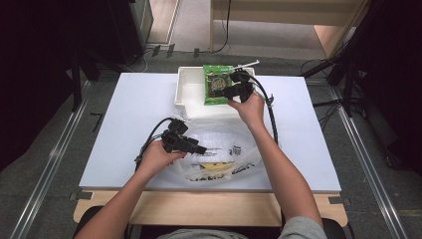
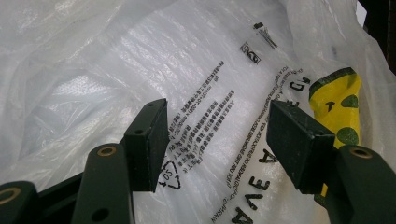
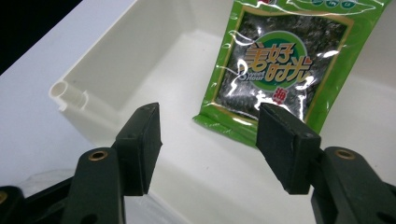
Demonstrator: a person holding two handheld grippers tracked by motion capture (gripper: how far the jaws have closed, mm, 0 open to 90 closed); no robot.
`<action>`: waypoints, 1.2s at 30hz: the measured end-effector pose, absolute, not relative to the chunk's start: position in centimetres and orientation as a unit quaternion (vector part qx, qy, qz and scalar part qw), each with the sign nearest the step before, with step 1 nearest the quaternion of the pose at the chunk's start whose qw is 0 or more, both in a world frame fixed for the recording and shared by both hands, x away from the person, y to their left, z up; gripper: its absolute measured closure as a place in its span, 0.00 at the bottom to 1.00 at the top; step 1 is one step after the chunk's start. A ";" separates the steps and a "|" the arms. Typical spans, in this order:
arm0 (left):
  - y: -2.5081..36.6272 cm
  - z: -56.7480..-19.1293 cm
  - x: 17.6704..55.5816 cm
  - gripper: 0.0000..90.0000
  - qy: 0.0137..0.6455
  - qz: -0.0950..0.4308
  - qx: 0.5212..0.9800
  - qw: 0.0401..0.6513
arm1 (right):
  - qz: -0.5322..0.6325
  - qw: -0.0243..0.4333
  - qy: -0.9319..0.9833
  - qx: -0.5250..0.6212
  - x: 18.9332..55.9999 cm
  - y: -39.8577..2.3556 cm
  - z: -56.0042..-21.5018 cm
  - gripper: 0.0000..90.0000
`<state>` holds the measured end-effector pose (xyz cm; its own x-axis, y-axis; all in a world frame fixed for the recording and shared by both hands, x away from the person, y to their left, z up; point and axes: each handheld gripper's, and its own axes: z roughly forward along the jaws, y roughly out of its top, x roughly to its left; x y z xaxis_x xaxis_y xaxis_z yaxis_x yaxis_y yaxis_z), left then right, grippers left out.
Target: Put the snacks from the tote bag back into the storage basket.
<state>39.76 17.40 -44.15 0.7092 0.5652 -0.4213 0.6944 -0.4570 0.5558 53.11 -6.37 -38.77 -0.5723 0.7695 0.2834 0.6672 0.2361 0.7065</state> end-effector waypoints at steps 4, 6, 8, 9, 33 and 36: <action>17.4 -44.0 39.8 0.43 0.374 -0.087 0.845 0.372 | 0.419 0.061 0.788 0.447 52.0 -6.4 -38.6 0.46; 17.5 -44.0 39.8 0.43 0.374 -0.086 0.846 0.371 | 0.418 0.062 0.790 0.444 51.5 -6.4 -38.6 0.46; 17.5 -44.0 39.8 0.43 0.374 -0.083 0.847 0.369 | 0.414 0.061 0.795 0.439 50.9 -6.4 -38.7 0.46; 17.5 -44.0 39.8 0.43 0.374 -0.083 0.847 0.369 | 0.414 0.061 0.795 0.439 50.9 -6.4 -38.7 0.46; 17.9 -42.8 39.6 0.42 0.369 -0.070 0.848 0.375 | 0.418 0.038 0.817 0.394 44.3 -8.2 -39.7 0.50; 18.0 -42.8 39.7 0.42 0.370 -0.072 0.848 0.373 | 0.421 0.040 0.819 0.389 43.5 -8.5 -39.7 0.50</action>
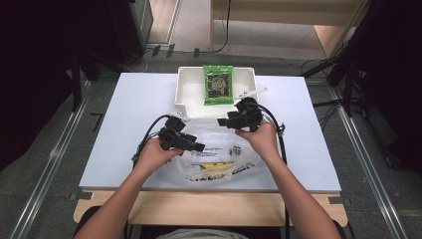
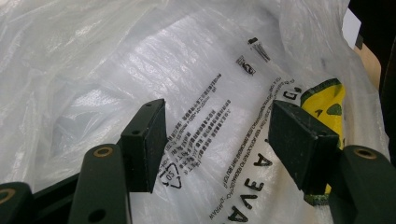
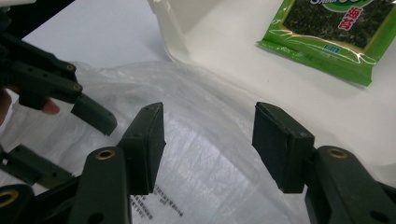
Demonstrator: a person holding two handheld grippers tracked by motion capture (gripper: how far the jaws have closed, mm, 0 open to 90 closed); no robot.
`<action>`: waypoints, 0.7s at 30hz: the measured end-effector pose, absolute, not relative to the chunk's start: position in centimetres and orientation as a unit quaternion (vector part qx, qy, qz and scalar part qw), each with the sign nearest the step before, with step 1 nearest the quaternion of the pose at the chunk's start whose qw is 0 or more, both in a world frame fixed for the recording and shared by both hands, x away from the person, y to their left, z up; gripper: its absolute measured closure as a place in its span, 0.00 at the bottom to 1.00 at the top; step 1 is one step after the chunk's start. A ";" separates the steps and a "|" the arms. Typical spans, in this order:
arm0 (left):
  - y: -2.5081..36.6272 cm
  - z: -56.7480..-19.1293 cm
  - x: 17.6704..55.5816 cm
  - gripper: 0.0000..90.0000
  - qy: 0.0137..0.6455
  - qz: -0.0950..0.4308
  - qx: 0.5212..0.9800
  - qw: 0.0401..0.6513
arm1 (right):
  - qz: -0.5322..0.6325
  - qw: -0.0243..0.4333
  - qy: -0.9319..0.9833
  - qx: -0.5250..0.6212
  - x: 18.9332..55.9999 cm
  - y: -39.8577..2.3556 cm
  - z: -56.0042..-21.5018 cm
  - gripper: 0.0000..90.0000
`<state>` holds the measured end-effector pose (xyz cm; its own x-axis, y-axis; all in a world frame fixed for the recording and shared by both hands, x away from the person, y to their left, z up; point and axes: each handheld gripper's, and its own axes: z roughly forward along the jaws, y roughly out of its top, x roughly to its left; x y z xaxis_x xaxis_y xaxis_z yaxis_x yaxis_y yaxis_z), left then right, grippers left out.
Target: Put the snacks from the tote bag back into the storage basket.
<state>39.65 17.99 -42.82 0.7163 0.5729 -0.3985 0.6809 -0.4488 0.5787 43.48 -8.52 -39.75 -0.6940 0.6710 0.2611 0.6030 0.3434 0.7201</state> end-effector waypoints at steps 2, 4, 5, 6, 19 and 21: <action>18.0 -42.8 39.6 0.42 0.372 -0.081 0.846 0.374 | 0.422 0.038 0.819 0.387 42.9 -8.8 -39.8 0.50; 17.9 -42.6 39.5 0.42 0.371 -0.084 0.844 0.378 | 0.424 0.037 0.819 0.385 42.3 -8.9 -40.0 0.50; 17.9 -42.6 39.5 0.41 0.371 -0.084 0.844 0.378 | 0.425 0.036 0.819 0.384 42.0 -9.0 -40.0 0.50; 17.9 -42.5 39.5 0.41 0.366 -0.080 0.847 0.376 | 0.425 0.037 0.820 0.382 41.8 -9.1 -40.1 0.50; 18.0 -42.5 39.5 0.41 0.368 -0.079 0.848 0.373 | 0.429 0.030 0.819 0.381 39.9 -10.3 -41.5 0.50; 18.0 -42.5 39.5 0.41 0.368 -0.077 0.850 0.370 | 0.433 0.032 0.816 0.381 39.5 -10.5 -41.6 0.50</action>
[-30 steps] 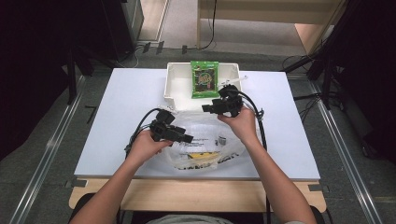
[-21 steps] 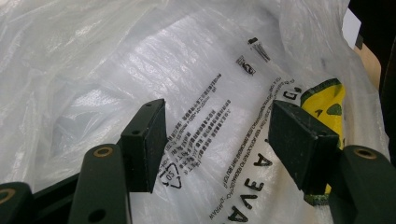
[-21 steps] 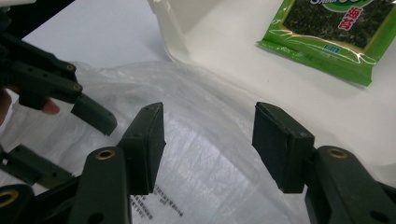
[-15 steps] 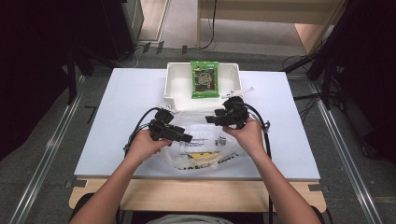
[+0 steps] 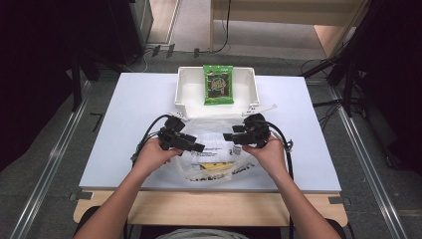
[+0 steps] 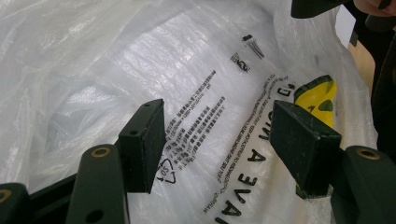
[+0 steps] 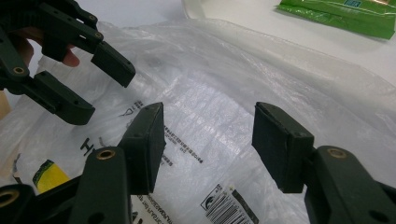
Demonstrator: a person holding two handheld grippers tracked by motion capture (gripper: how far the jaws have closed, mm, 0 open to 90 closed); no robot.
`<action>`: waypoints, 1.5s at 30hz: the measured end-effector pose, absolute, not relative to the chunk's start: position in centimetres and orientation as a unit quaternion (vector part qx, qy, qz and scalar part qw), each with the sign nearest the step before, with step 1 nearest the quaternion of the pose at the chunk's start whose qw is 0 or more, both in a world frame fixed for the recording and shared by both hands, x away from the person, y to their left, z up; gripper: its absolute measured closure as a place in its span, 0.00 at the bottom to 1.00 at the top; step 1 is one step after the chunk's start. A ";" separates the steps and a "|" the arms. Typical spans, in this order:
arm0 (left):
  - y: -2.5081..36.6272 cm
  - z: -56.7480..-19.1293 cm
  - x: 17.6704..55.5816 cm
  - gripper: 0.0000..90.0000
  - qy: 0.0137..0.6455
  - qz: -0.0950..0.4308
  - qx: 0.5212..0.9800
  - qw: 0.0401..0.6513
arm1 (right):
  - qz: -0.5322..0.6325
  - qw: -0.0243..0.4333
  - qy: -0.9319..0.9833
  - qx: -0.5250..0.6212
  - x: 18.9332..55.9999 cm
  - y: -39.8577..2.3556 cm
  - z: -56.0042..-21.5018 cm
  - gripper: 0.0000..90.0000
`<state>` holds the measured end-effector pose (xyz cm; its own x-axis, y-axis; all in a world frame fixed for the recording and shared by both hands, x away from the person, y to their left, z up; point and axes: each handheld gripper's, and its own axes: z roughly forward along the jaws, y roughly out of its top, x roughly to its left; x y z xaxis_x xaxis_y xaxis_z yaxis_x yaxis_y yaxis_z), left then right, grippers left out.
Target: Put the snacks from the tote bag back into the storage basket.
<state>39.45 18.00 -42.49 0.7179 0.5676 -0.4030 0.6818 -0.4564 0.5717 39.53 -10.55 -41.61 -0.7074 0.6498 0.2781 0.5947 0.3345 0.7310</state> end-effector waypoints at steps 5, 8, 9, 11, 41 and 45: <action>18.2 -42.4 39.5 0.41 0.369 -0.078 0.848 0.371 | 0.437 0.037 0.815 0.378 39.2 -10.9 -42.1 0.50; 18.2 -42.5 39.6 0.41 0.369 -0.078 0.849 0.370 | 0.426 0.043 0.820 0.379 39.0 -11.0 -42.5 0.50; 18.2 -42.5 39.6 0.41 0.370 -0.078 0.849 0.370 | 0.427 0.045 0.820 0.378 38.9 -11.1 -42.7 0.50; 18.2 -42.5 39.6 0.41 0.370 -0.078 0.848 0.371 | 0.424 0.040 0.820 0.382 38.8 -11.3 -42.9 0.50; 18.0 -42.7 39.6 0.41 0.368 -0.079 0.851 0.366 | 0.410 0.032 0.831 0.376 38.9 -11.4 -44.0 0.50; 18.0 -42.7 39.6 0.41 0.367 -0.079 0.852 0.365 | 0.411 0.030 0.830 0.376 38.9 -11.4 -44.0 0.50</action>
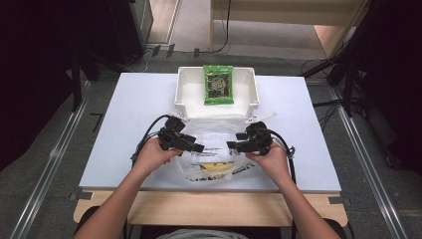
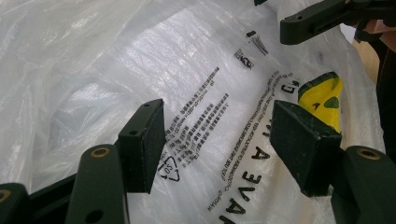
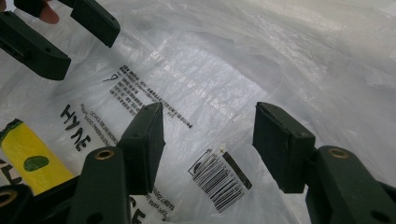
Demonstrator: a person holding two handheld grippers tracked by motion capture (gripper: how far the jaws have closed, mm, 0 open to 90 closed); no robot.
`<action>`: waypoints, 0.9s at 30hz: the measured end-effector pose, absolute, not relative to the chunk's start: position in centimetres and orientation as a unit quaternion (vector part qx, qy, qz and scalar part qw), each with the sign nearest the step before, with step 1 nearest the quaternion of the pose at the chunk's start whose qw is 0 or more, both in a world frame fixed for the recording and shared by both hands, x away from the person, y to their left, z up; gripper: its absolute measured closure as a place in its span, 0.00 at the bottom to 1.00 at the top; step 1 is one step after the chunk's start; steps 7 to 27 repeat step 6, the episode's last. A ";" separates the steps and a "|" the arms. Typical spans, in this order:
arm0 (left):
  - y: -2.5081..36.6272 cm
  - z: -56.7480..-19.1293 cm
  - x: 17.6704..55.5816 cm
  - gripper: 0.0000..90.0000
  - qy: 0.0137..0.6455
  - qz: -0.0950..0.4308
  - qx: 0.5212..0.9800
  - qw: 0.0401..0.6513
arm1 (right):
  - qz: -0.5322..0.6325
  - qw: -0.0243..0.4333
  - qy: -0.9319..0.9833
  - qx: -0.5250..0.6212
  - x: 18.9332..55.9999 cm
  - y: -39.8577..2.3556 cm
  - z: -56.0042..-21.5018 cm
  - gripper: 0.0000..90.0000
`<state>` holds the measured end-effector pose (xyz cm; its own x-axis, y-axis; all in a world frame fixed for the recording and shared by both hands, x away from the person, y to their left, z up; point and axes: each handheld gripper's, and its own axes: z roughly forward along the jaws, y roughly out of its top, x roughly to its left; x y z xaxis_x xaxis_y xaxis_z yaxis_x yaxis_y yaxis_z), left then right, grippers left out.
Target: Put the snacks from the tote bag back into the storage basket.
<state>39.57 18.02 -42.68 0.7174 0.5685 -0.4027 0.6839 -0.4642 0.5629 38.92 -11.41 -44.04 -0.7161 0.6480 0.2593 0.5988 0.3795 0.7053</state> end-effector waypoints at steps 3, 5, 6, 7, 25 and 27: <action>18.1 -42.7 39.6 0.41 0.368 -0.078 0.851 0.367 | 0.410 0.028 0.830 0.376 39.0 -11.4 -44.1 0.49; 18.4 -42.4 39.6 0.40 0.363 -0.067 0.848 0.380 | 0.408 0.025 0.830 0.379 38.9 -11.4 -44.0 0.49; 18.6 -42.2 39.6 0.40 0.363 -0.064 0.845 0.389 | 0.408 0.026 0.830 0.379 39.0 -11.6 -44.0 0.49; 18.6 -42.2 39.6 0.40 0.363 -0.064 0.845 0.389 | 0.408 0.026 0.830 0.379 39.0 -11.6 -44.0 0.49; 18.6 -42.2 39.6 0.40 0.363 -0.064 0.845 0.389 | 0.408 0.026 0.830 0.379 39.0 -11.6 -44.0 0.49; 18.6 -42.2 39.6 0.40 0.363 -0.064 0.845 0.389 | 0.408 0.026 0.830 0.379 39.0 -11.6 -44.0 0.49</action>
